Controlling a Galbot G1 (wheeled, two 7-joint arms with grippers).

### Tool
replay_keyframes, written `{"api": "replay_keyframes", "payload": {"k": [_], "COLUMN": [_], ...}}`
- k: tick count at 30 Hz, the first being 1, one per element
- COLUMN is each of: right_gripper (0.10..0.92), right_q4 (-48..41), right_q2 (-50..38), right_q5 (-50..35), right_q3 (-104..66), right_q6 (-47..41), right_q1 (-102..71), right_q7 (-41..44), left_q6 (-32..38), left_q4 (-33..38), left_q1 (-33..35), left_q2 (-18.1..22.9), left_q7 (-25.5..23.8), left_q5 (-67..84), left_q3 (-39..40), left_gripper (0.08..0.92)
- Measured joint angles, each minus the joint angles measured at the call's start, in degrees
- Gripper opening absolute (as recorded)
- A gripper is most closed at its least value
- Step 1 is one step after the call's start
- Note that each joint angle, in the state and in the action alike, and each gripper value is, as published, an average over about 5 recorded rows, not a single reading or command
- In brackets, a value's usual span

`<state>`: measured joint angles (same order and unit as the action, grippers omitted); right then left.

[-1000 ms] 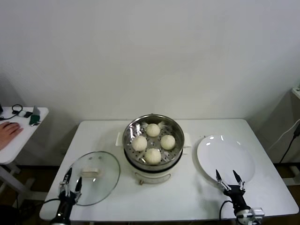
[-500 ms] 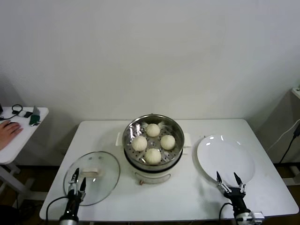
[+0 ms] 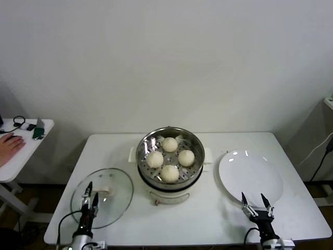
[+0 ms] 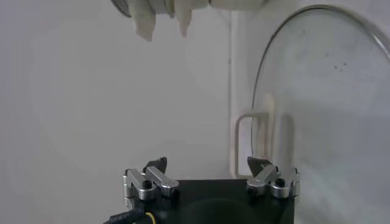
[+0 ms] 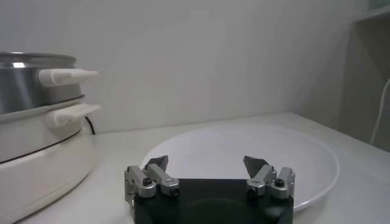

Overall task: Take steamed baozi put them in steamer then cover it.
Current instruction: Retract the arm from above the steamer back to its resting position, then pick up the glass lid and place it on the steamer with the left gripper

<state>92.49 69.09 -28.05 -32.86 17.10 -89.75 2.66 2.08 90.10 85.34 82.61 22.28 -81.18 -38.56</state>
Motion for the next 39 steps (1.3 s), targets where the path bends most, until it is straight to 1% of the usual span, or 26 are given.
{"api": "replay_keyframes", "payload": {"k": [4, 7, 24, 28, 30, 34, 39], "right_gripper": [0.823, 0.823, 0.823, 0.823, 0.823, 0.823, 0.823], "right_q4": [-0.1, -0.1, -0.8, -0.7, -0.6, -0.1, 1.0], "right_q2": [0.0, 0.1, 0.3, 0.3, 0.3, 0.1, -0.4], "right_q5": [0.0, 0.0, 0.2, 0.2, 0.2, 0.4, 1.1], "right_q3": [-0.1, -0.2, -0.2, -0.2, -0.2, -0.4, -0.9], "right_q6": [0.2, 0.3, 1.0, 1.0, 0.9, 0.5, -0.5], "right_q1": [0.0, 0.0, 0.6, 0.6, 0.6, 0.4, -0.1], "right_q7": [0.0, 0.0, 0.1, 0.1, 0.0, -0.3, -0.5], "left_q6": [-0.3, -0.5, -0.6, -0.4, -0.3, -0.4, -1.5], "left_q4": [-0.9, -1.7, -6.1, -6.5, -6.3, -5.2, -0.7], "left_q1": [-1.2, -2.1, -4.3, -4.6, -4.5, -4.0, -2.8], "left_q2": [0.0, 0.0, 0.5, 0.7, 0.7, 0.3, -0.8], "left_q7": [-0.2, -0.3, -0.1, 0.2, 0.4, 0.1, -1.6], "left_q5": [-0.5, -0.8, -2.4, -2.3, -2.1, -1.4, 1.0], "left_q3": [0.1, 0.1, 0.2, 0.2, 0.2, 0.3, 0.9], "left_gripper": [0.811, 0.761, 0.269, 0.166, 0.141, 0.137, 0.137]}}
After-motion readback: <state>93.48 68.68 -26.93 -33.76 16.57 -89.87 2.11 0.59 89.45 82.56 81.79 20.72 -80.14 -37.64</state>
